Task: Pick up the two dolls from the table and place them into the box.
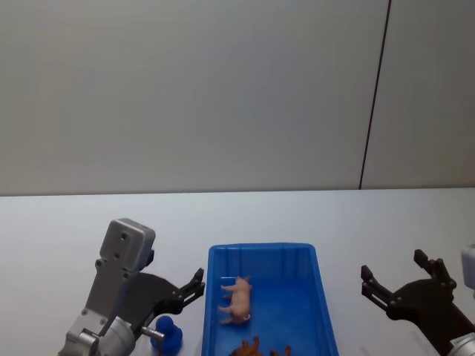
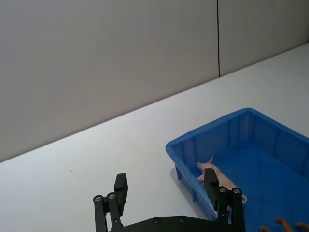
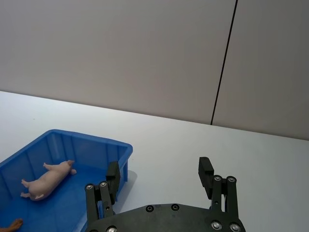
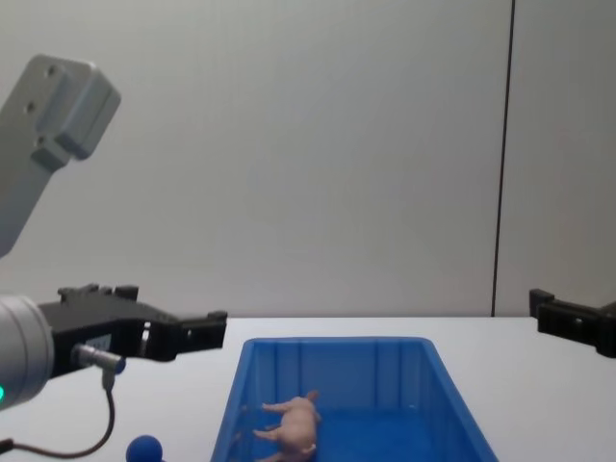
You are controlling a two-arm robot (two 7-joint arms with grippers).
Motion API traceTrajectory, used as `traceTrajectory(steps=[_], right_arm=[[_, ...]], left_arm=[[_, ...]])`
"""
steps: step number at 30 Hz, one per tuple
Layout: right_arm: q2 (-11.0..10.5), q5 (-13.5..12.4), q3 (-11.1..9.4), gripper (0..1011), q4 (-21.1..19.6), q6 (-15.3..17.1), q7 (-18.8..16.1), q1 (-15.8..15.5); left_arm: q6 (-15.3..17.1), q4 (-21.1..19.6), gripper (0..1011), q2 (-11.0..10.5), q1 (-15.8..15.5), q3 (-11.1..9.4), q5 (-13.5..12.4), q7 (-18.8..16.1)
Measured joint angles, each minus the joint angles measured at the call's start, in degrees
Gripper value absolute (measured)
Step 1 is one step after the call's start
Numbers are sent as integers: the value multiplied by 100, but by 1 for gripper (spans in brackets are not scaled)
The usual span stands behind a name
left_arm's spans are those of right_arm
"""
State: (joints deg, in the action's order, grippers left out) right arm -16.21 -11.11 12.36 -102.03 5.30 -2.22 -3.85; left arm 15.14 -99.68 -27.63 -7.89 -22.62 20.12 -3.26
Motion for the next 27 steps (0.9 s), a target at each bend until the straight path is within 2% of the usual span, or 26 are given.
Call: traceTrajectory(steps=[12, 24, 27], right_arm=[[-5, -1, -4, 1001, -7, 0, 11, -6], [-8, 0, -4, 1001, -9, 1, 15, -9], [-8, 0, -4, 1001, -10, 1, 15, -10]], left_arm=[[319, 255, 1001, -12, 19, 55, 159, 192], [513, 573, 1001, 53, -28, 65, 203, 395], [553, 641, 969, 66, -39, 67, 207, 436]])
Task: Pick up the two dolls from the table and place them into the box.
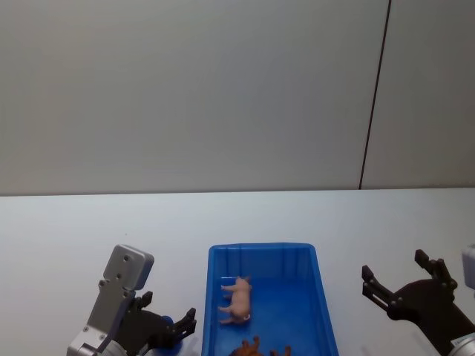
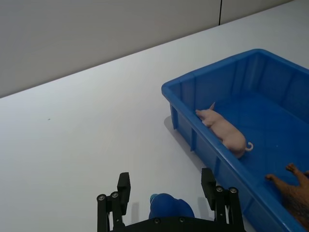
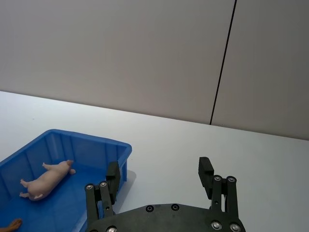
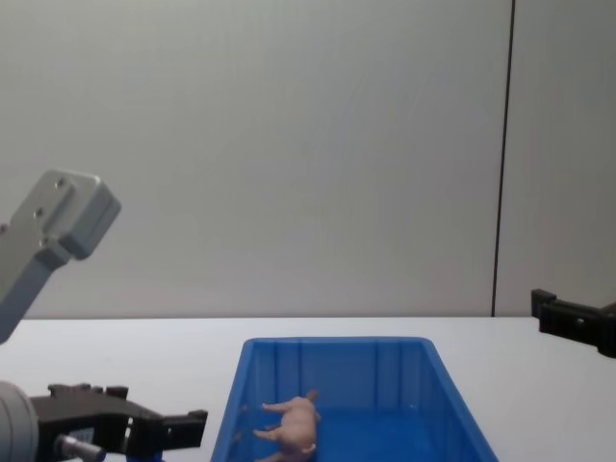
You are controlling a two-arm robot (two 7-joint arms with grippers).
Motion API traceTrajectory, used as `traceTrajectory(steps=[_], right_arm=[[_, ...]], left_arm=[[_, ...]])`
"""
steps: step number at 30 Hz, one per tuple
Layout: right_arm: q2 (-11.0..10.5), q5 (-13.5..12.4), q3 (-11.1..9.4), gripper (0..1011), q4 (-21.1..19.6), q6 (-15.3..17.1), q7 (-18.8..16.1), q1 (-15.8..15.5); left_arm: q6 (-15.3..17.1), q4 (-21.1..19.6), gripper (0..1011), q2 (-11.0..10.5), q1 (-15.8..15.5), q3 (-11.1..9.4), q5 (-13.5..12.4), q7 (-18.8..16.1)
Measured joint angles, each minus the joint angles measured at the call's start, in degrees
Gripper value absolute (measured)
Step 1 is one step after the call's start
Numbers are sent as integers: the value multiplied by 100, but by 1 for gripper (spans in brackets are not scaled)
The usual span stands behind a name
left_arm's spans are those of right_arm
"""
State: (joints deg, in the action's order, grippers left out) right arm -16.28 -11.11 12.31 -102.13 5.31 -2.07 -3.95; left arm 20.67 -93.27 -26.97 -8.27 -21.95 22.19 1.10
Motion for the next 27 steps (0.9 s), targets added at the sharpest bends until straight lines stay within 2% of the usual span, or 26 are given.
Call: traceTrajectory(steps=[10, 12, 13, 14, 16, 17, 19, 20, 27], right_arm=[[0, 0, 1, 1001, 0, 0, 0, 0], [0, 0, 1, 1001, 0, 0, 0, 0], [0, 0, 0, 1001, 0, 0, 0, 0], [0, 0, 1, 1001, 0, 0, 0, 0], [0, 0, 1, 1001, 0, 0, 0, 0], [0, 0, 1, 1001, 0, 0, -1, 0], [0, 0, 1, 1001, 0, 0, -1, 0], [0, 0, 0, 1001, 0, 0, -1, 0], [0, 0, 1, 1001, 0, 0, -1, 0]], left_arm=[[153, 189, 730, 30, -4, 6, 15, 101], [168, 205, 647, 34, -3, 7, 23, 110], [172, 213, 647, 36, -2, 7, 26, 112], [187, 228, 564, 41, 1, 8, 34, 116], [201, 242, 529, 46, 4, 11, 43, 120], [201, 242, 461, 46, 4, 11, 43, 120], [206, 253, 416, 53, 8, 14, 52, 121], [206, 255, 356, 56, 11, 17, 58, 122], [141, 215, 270, 64, 16, 39, 66, 121]])
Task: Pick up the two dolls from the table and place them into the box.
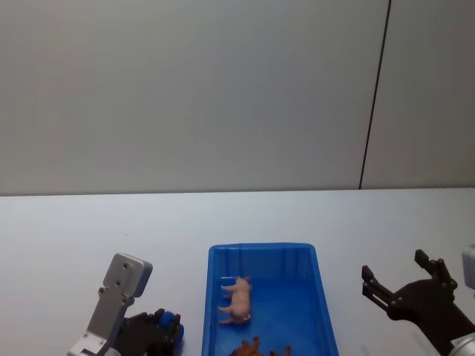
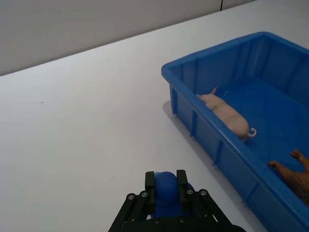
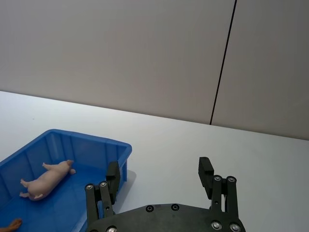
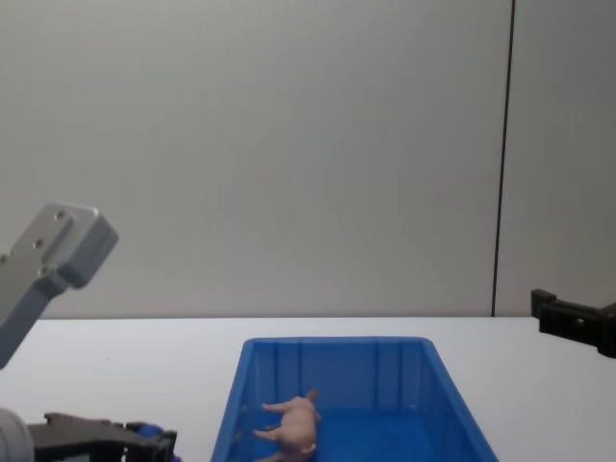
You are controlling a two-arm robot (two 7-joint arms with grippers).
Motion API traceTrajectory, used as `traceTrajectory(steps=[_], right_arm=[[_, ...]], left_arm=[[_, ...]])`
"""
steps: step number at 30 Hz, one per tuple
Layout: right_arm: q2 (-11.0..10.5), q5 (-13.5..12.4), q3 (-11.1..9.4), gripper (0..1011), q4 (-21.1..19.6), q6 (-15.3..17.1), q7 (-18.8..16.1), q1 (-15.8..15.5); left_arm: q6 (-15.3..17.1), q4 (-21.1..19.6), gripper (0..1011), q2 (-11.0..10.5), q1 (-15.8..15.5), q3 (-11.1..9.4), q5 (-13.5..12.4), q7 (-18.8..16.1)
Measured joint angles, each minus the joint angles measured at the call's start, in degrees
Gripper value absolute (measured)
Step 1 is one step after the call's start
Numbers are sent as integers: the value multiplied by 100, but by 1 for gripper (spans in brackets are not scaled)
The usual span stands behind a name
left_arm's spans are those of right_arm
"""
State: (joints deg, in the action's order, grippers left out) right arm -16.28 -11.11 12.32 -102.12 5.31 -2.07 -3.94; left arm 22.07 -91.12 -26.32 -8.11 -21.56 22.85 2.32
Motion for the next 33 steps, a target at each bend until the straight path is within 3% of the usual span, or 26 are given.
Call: traceTrajectory(steps=[17, 28, 33], right_arm=[[0, 0, 0, 1001, 0, 0, 0, 0], [0, 0, 0, 1001, 0, 0, 0, 0], [0, 0, 0, 1001, 0, 0, 0, 0]], left_arm=[[-463, -422, 177, 9, -161, 105, -234, 196], [-820, -527, 121, 73, -369, 132, -305, 801], [-1027, -509, 116, 135, -483, 126, -262, 1251]])
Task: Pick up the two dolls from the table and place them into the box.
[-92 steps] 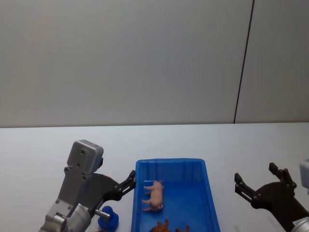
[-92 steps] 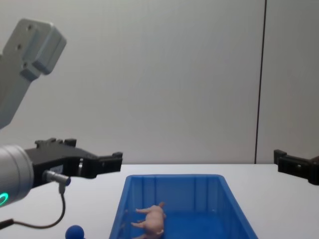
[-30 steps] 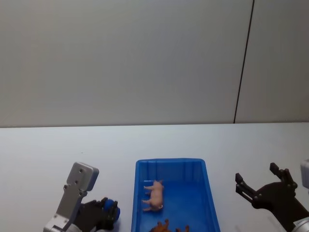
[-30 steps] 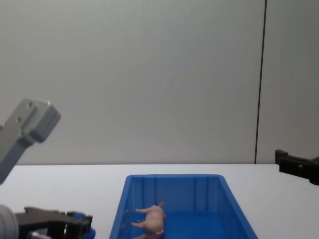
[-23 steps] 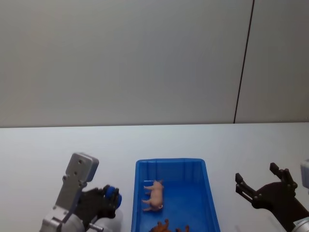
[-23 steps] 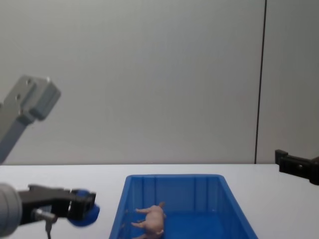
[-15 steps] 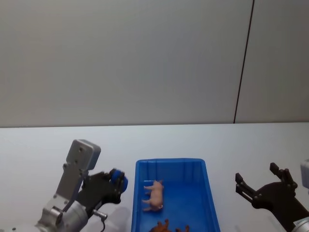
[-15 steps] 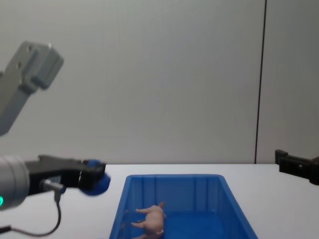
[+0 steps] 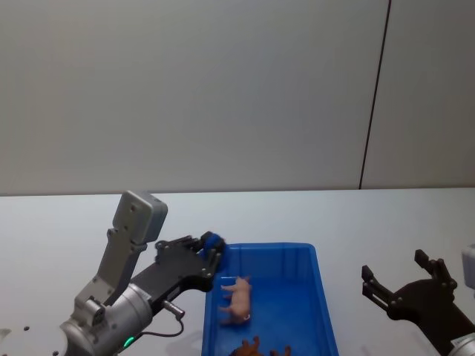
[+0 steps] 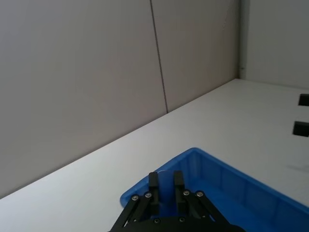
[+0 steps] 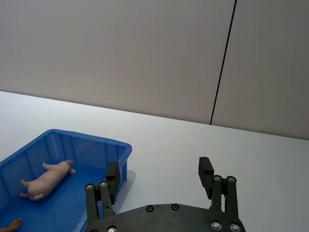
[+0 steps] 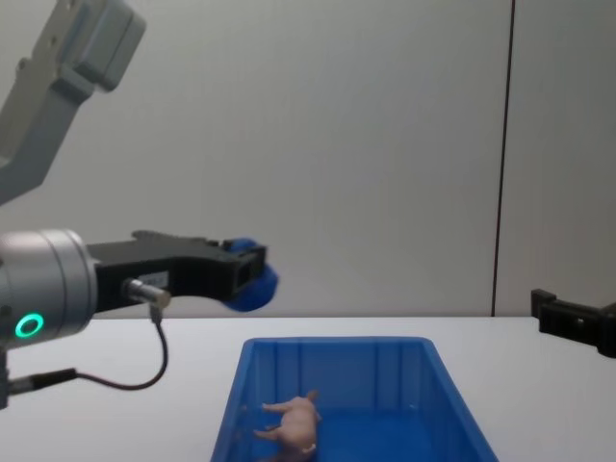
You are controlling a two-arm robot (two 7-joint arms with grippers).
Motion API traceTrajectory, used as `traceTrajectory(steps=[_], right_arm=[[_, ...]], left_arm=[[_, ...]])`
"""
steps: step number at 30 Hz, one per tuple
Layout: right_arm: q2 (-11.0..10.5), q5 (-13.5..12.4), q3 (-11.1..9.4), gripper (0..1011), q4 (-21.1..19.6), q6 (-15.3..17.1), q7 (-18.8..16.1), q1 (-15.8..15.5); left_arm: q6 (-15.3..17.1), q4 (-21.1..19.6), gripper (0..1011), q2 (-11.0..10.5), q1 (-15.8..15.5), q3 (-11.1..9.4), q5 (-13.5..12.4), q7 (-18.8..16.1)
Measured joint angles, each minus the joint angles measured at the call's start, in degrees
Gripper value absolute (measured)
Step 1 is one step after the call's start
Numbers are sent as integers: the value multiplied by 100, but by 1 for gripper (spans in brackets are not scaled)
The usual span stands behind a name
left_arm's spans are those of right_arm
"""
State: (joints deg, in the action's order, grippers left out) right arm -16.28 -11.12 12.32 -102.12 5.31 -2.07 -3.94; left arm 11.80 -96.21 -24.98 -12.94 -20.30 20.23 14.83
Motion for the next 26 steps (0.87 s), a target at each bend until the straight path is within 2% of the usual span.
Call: traceTrajectory(steps=[1, 2, 5, 8, 10, 13, 14, 16, 19, 20, 22, 24, 25, 26], right_arm=[[0, 0, 0, 1001, 0, 0, 0, 0], [0, 0, 0, 1001, 0, 0, 0, 0], [0, 0, 0, 1001, 0, 0, 0, 0], [0, 0, 0, 1001, 1, 0, 0, 0], [0, 0, 0, 1001, 0, 0, 0, 0], [0, 0, 0, 1001, 0, 0, 0, 0], [0, 0, 0, 1001, 0, 0, 0, 0], [0, 0, 0, 1001, 0, 0, 0, 0], [0, 0, 0, 1001, 0, 0, 0, 0], [0, 0, 0, 1001, 1, 0, 0, 0], [0, 0, 0, 1001, 0, 0, 0, 0], [0, 0, 0, 1001, 0, 0, 0, 0], [0, 0, 0, 1001, 0, 0, 0, 0], [0, 0, 0, 1001, 0, 0, 0, 0]], left_arm=[[-25, 12, 130, 11, -17, -2, 11, 54], [-47, 18, 198, 17, -24, -4, 22, 109], [-154, 65, 299, 60, -81, -18, 82, 350], [-226, 102, 358, 95, -122, -33, 123, 496], [-314, 143, 461, 133, -163, -51, 178, 677], [-361, 164, 532, 154, -186, -60, 207, 775], [-374, 170, 603, 160, -193, -63, 216, 804], [-414, 189, 644, 179, -212, -71, 239, 885], [-465, 211, 765, 202, -237, -82, 272, 990], [-465, 211, 765, 202, -237, -82, 272, 990], [-488, 221, 862, 213, -249, -88, 285, 1038], [-500, 228, 869, 219, -256, -91, 294, 1067], [-511, 232, 929, 224, -260, -93, 302, 1091], [-518, 235, 929, 228, -264, -94, 308, 1104]])
